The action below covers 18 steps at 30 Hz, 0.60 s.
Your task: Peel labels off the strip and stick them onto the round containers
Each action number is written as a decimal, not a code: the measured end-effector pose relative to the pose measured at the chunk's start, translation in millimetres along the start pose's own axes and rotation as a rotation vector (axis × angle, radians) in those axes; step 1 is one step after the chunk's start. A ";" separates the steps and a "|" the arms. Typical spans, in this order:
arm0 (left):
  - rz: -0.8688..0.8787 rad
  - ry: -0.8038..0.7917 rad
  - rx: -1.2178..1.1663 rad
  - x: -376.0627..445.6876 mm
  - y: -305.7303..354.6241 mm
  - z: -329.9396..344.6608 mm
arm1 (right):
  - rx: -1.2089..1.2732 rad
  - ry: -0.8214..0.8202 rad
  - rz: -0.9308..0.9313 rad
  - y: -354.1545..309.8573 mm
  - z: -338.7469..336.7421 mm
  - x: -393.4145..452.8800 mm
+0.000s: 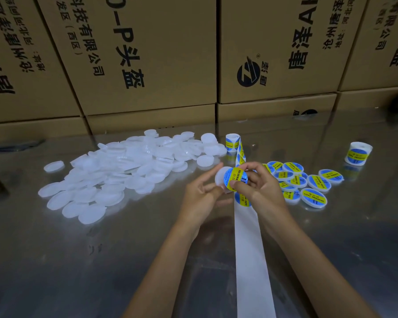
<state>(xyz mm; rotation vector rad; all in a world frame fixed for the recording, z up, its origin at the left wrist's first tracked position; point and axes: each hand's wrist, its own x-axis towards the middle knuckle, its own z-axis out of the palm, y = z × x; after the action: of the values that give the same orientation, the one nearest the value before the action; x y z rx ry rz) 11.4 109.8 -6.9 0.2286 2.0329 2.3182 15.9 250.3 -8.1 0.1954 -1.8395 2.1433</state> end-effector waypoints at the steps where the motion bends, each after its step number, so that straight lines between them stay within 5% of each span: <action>1: -0.002 -0.020 -0.010 -0.7 0.1 1.2 | -0.010 0.008 -0.009 0.3 0.1 0.2; 18: 0.002 -0.067 -0.042 -6.4 4.1 11.7 | -0.168 0.089 -0.096 8.0 0.4 1.5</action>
<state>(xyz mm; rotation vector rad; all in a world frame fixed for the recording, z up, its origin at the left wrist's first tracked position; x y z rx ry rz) 19.6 119.8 -1.8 0.3019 1.9528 2.3188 11.9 249.0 -15.0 0.1443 -1.9068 1.8914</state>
